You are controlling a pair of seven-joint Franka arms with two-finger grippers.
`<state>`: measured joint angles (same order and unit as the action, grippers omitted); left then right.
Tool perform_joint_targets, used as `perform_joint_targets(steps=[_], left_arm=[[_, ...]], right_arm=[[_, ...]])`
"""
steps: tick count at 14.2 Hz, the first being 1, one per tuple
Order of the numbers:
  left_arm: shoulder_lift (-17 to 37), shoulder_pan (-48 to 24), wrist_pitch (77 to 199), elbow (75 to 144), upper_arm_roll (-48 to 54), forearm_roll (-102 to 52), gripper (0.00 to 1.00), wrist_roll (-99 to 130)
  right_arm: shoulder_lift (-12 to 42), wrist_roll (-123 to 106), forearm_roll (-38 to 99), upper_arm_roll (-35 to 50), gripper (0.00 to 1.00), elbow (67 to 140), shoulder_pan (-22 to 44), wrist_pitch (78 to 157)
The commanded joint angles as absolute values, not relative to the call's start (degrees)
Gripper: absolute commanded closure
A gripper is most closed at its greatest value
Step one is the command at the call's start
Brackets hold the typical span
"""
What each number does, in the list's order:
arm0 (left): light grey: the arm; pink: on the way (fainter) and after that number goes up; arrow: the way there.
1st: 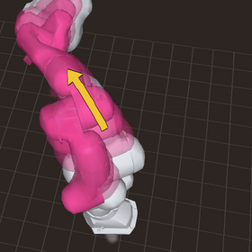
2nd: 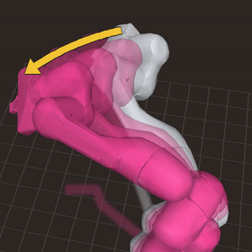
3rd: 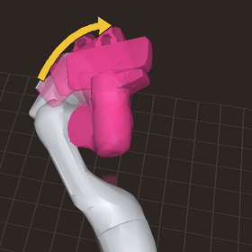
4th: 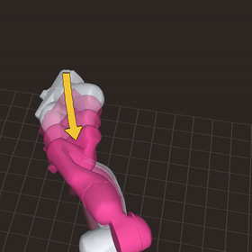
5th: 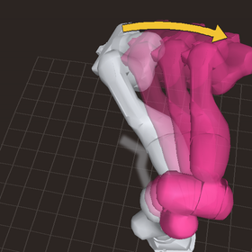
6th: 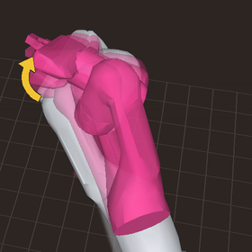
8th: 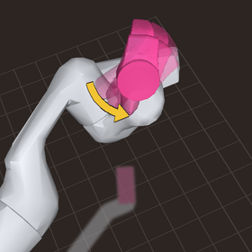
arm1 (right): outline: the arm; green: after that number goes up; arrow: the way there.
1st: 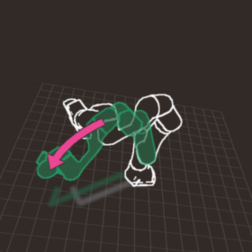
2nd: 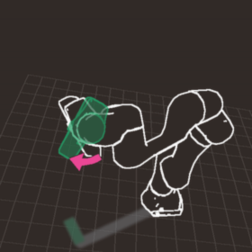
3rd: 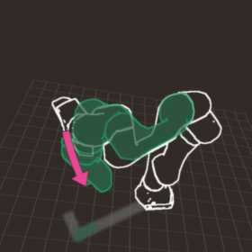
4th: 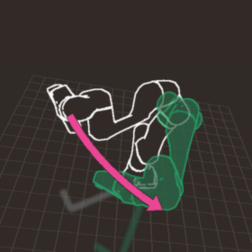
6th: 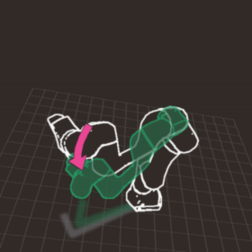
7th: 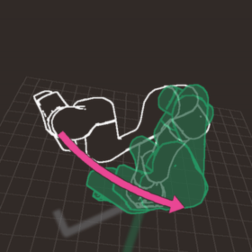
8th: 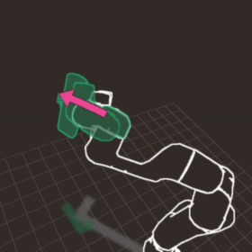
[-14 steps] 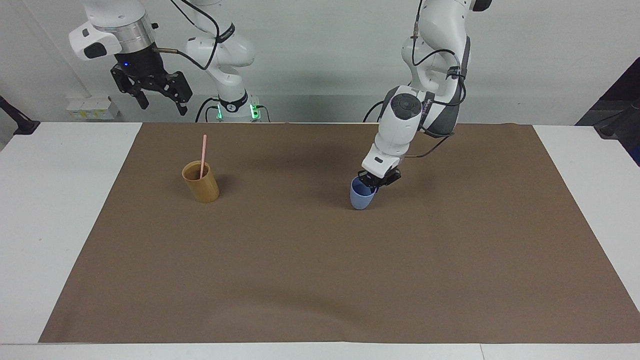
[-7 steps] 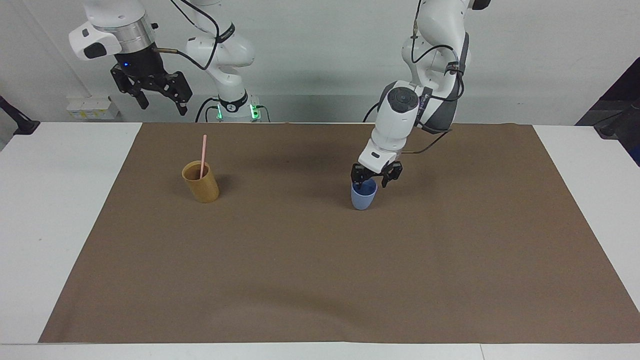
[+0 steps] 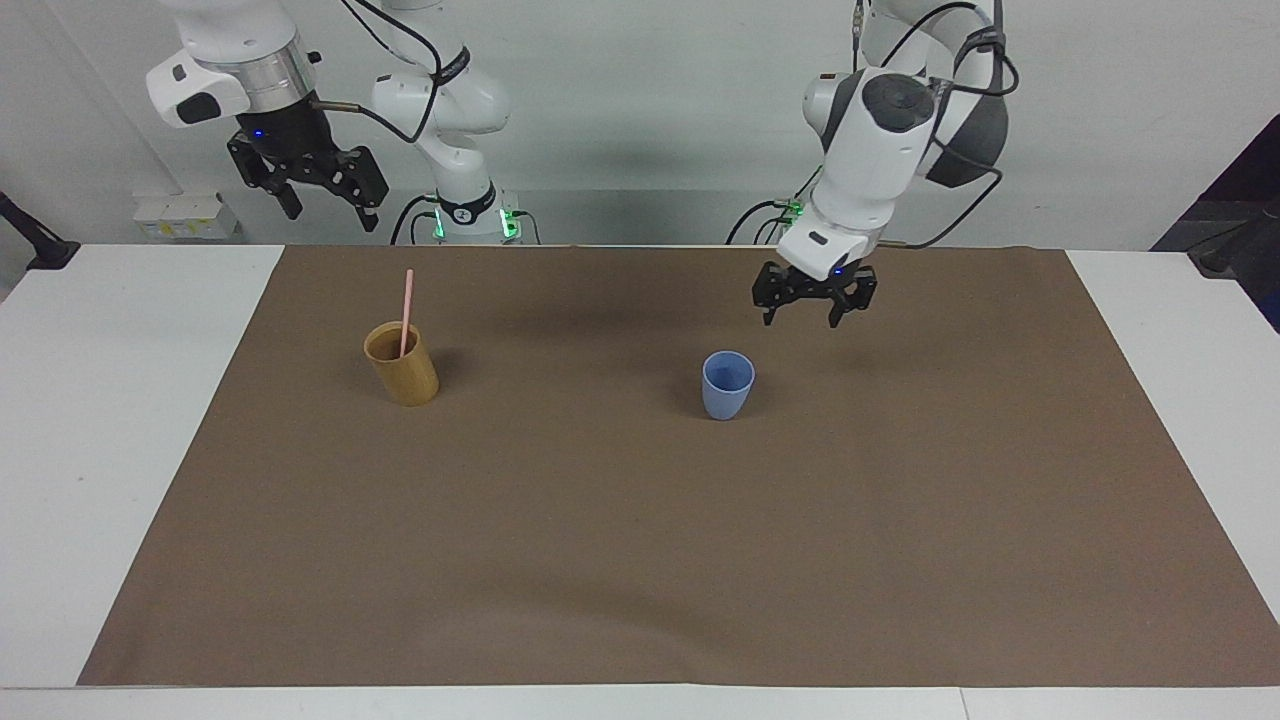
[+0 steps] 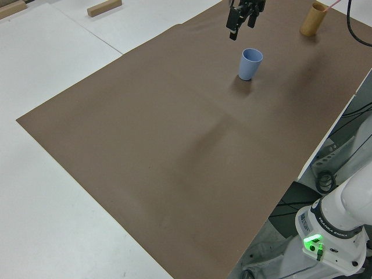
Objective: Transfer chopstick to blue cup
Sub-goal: 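Release the blue cup with the left gripper while the right gripper reaches the tan cup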
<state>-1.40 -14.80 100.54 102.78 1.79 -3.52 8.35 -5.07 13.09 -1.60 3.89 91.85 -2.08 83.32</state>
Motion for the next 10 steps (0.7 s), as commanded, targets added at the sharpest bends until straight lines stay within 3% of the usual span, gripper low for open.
perform_joint_targets(steps=[1, 6, 10], left_arm=[[-2.63, -9.86, 96.34, 100.64, 2.29, -3.34, 0.0, 2.91], [-3.08, -6.59, 90.18, 94.75, 2.29, -1.67, 0.0, 0.18], [-3.95, -6.33, 88.77, 94.31, 1.67, -1.23, 0.0, -0.09]], right_arm=[[-10.19, 12.3, -0.79, 3.87, 0.0, 102.72, -2.55, 89.11], [-13.44, 11.95, -0.79, 3.87, 0.0, 114.85, -2.46, 93.42], [-14.15, 11.87, -0.7, 3.95, 0.0, 121.63, -1.76, 96.32]])
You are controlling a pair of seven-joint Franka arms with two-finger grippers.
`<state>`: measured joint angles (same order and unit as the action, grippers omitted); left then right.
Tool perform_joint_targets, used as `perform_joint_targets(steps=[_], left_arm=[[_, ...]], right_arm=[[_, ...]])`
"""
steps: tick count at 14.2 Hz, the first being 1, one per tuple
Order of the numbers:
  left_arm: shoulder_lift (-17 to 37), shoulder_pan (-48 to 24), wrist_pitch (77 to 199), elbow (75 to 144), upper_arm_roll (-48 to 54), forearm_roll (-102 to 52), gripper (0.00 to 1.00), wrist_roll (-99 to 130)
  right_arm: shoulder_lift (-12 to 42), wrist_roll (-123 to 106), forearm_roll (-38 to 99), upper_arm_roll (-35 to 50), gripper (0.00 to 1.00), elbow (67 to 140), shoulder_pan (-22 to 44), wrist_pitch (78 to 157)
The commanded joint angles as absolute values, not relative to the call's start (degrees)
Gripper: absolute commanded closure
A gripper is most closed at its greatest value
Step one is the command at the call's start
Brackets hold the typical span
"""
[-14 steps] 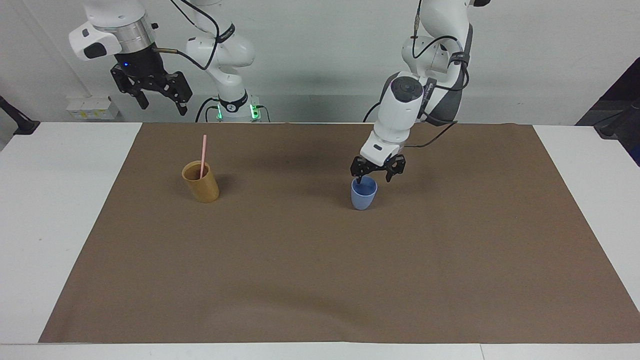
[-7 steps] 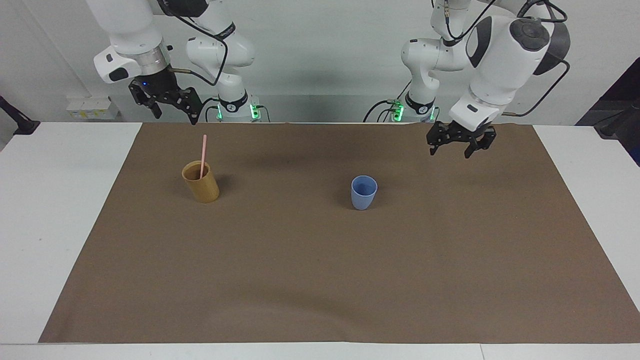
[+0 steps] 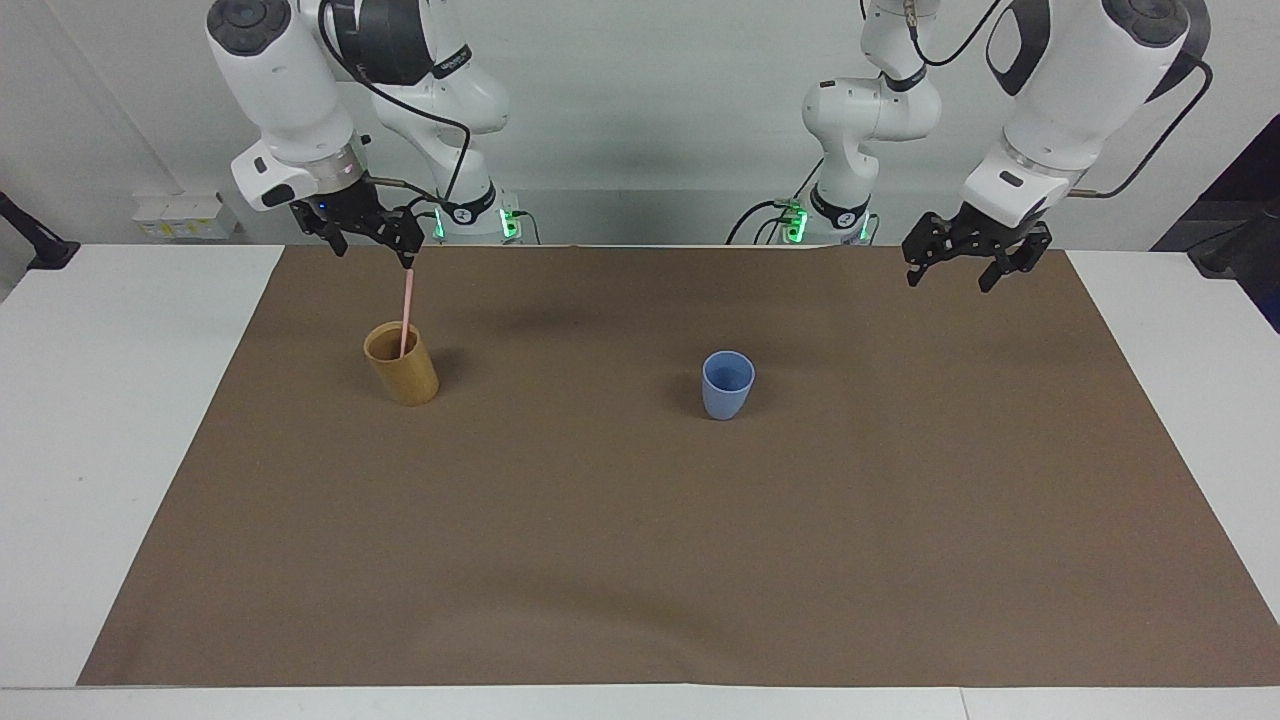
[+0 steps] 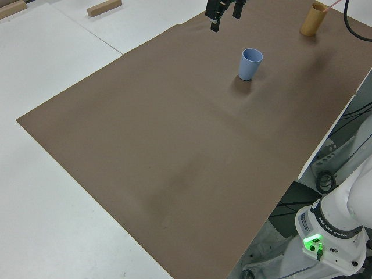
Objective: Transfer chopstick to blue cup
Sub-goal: 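Release the blue cup with the left gripper while the right gripper reaches the tan cup, then grasp the pink stick in the tan cup with the right gripper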
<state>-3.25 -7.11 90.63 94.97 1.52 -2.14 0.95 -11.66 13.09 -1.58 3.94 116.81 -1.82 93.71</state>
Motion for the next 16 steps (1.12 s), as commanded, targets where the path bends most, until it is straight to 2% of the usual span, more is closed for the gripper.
perform_joint_targets(steps=[1, 3, 5, 9, 11, 13, 16], left_arm=[[-4.48, -5.46, 88.42, 94.31, 1.93, -1.23, 0.0, -0.26], [-4.57, -4.66, 87.98, 94.31, 1.93, -1.23, 0.0, -2.97], [-4.57, -3.26, 87.98, 94.31, 2.11, -1.23, 0.0, -3.69], [-4.57, -2.37, 87.89, 94.31, 2.11, -1.23, 0.0, -4.66], [-4.74, -2.37, 87.8, 94.39, 2.2, -1.23, 0.0, -4.57], [-4.75, -2.29, 87.89, 94.39, 2.2, -1.32, 0.0, -4.4], [-4.66, -2.37, 88.42, 94.39, 2.2, -1.32, 0.0, -4.31]], right_arm=[[-14.32, 11.87, -0.7, 3.96, 0.0, 123.03, -1.76, 97.2], [-14.76, 11.78, -0.7, 3.96, 0.02, 125.32, -1.67, 99.04], [-14.85, 11.69, -0.7, 3.96, 0.09, 126.82, -1.67, 100.19], [-14.85, 10.81, -0.7, 3.96, 0.47, 127.0, -1.67, 100.28], [-14.85, 10.9, -0.79, 3.96, 0.8, 127.0, -1.67, 100.11], [-14.59, 10.81, -0.79, 4.04, 1.0, 126.57, -1.58, 100.02], [-14.41, 10.9, -0.7, 4.04, 1.0, 125.6, -1.58, 99.41]])
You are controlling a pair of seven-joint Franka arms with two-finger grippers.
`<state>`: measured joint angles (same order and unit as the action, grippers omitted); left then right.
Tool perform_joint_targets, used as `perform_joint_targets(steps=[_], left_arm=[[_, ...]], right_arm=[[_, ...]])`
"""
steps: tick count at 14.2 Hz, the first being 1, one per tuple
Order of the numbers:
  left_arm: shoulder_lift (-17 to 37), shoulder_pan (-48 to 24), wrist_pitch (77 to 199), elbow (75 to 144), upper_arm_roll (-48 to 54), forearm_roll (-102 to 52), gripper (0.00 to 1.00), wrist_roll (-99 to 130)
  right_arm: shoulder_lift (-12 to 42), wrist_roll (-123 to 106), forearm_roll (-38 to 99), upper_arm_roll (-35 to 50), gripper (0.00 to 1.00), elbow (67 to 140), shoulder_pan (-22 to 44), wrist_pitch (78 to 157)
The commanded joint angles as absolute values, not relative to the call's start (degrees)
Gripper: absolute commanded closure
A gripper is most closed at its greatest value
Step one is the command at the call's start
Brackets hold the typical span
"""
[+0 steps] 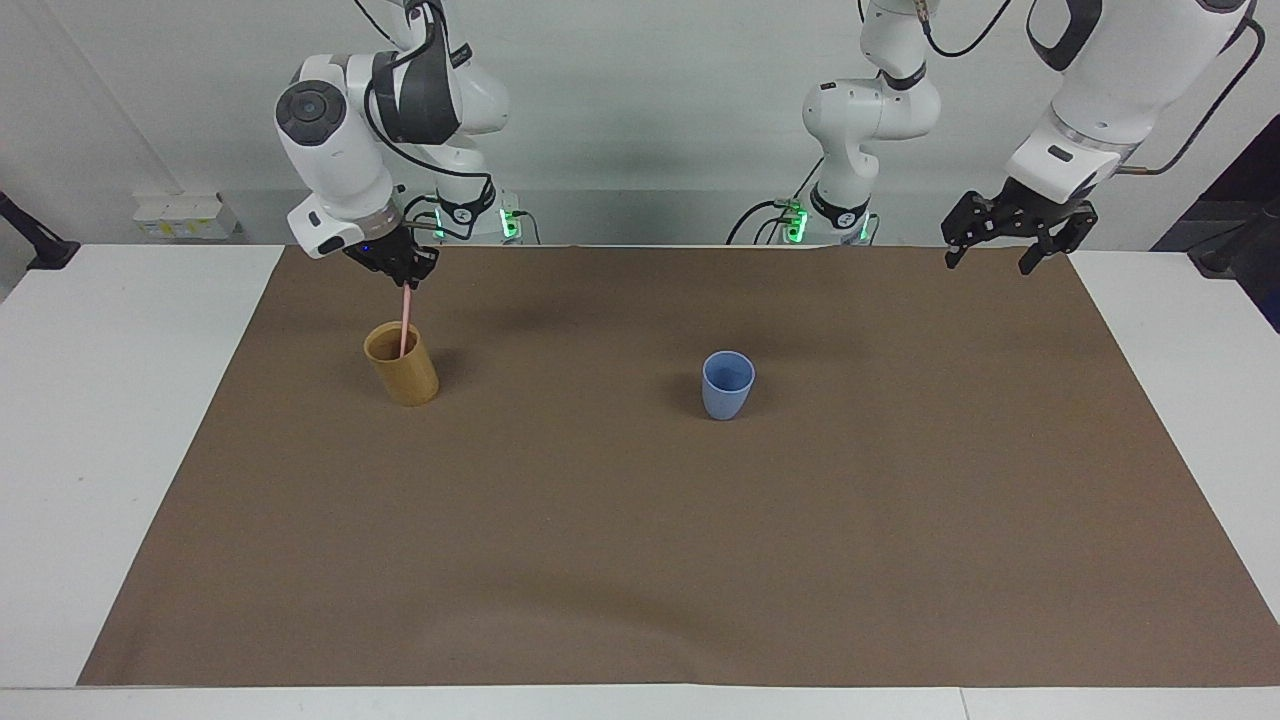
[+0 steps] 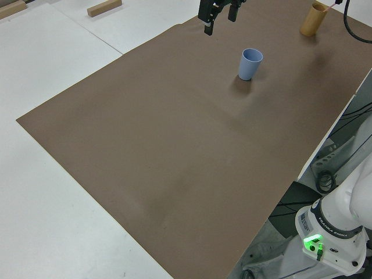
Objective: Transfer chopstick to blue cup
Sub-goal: 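Grasp the pink stick in the tan cup with the right gripper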
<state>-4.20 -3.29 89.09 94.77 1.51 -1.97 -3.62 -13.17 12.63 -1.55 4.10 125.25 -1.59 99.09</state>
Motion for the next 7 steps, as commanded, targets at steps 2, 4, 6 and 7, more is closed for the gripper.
perform_joint_targets(steps=[2, 4, 6, 7], left_arm=[[-4.66, -2.29, 88.42, 94.39, 2.2, -1.32, 0.0, -4.31], [-4.66, -2.29, 88.42, 94.39, 2.2, -1.32, 0.0, -4.31], [-4.75, -2.37, 88.5, 94.39, 2.2, -1.32, 0.0, -4.31], [-4.66, -2.37, 88.42, 94.39, 2.2, -1.32, 0.0, -4.31]], right_arm=[[-14.15, 10.9, -0.7, 4.04, 1.0, 123.67, -1.67, 99.14], [-13.54, 11.07, -0.7, 3.96, 1.0, 120.43, -1.76, 96.7], [-13.45, 11.42, 1.21, 3.96, 1.0, 116.65, -1.76, 93.18], [-13.19, 11.51, 2.97, 3.96, 1.0, 114.63, -2.11, 91.16]])
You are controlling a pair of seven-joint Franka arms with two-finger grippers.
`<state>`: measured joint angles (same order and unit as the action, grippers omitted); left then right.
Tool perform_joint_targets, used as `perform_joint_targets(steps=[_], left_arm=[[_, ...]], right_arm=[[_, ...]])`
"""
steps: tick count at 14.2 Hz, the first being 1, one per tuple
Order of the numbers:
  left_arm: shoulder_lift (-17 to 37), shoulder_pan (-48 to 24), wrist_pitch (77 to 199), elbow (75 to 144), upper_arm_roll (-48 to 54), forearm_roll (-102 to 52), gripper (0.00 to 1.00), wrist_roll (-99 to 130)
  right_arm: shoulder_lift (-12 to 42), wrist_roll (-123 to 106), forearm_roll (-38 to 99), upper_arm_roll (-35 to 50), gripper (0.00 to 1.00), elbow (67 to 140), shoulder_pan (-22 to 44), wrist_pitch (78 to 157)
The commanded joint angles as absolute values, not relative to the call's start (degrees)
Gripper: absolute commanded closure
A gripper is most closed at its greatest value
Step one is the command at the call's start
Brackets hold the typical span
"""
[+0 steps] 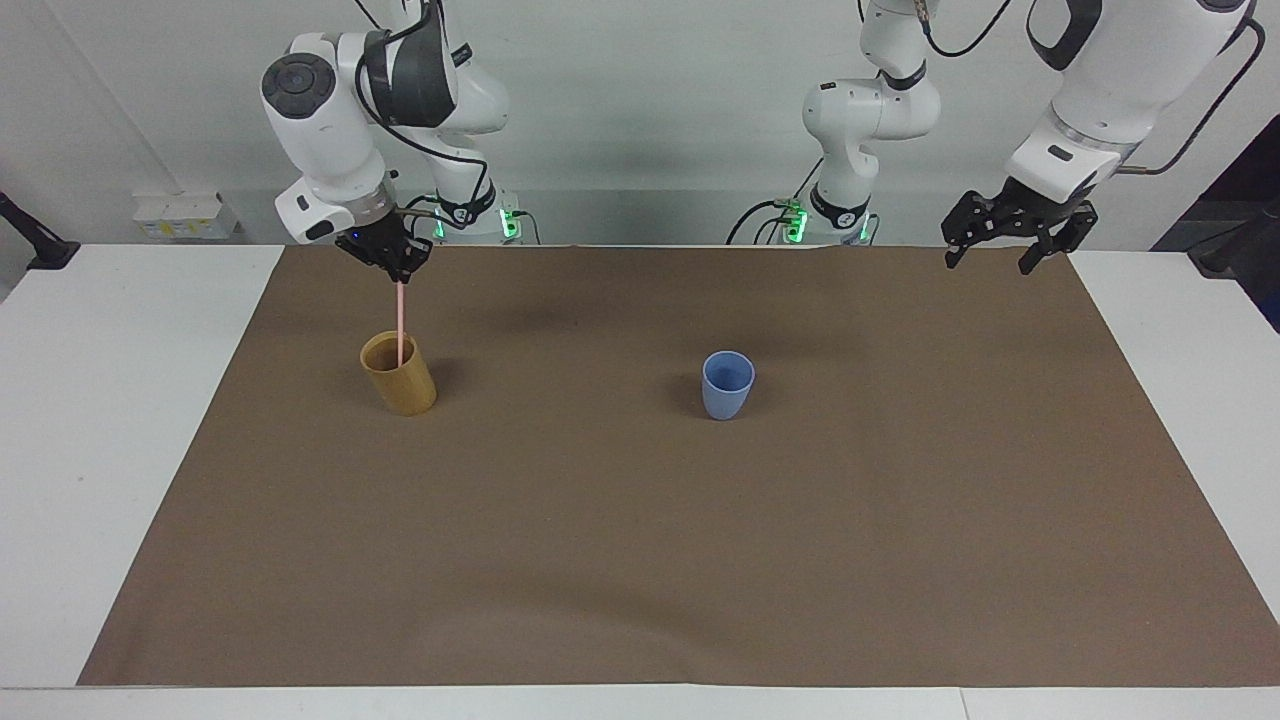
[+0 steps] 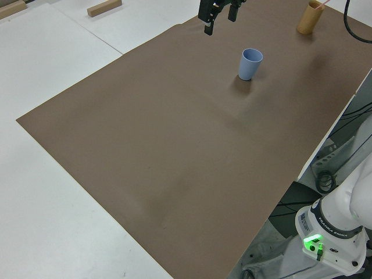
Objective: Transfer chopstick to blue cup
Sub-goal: 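Grasp the pink stick in the tan cup with the right gripper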
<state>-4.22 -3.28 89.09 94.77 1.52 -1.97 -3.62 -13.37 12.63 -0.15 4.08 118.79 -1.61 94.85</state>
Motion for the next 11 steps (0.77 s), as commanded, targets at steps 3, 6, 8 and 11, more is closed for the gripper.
perform_joint_targets(steps=[3, 6, 8, 11], left_arm=[[-4.75, -2.29, 88.42, 94.39, 2.2, -1.32, 0.0, -4.31], [-4.66, -2.37, 88.42, 94.39, 2.2, -1.32, 0.0, -4.31], [-4.75, -2.37, 88.42, 94.39, 2.2, -1.32, 0.0, -4.31], [-4.75, -2.37, 88.42, 94.39, 2.2, -1.32, 0.0, -4.31]], right_arm=[[-13.18, 11.51, 3.78, 3.78, 1.0, 111.36, -2.55, 86.23], [-13.18, 11.43, 3.87, 3.69, 1.0, 109.17, -2.64, 83.85], [-13.1, 11.43, 4.48, 3.69, 1.0, 106.54, -2.9, 81.14], [-13.18, 12.74, 7.47, 2.12, 1.0, 100.92, -2.99, 76.22]])
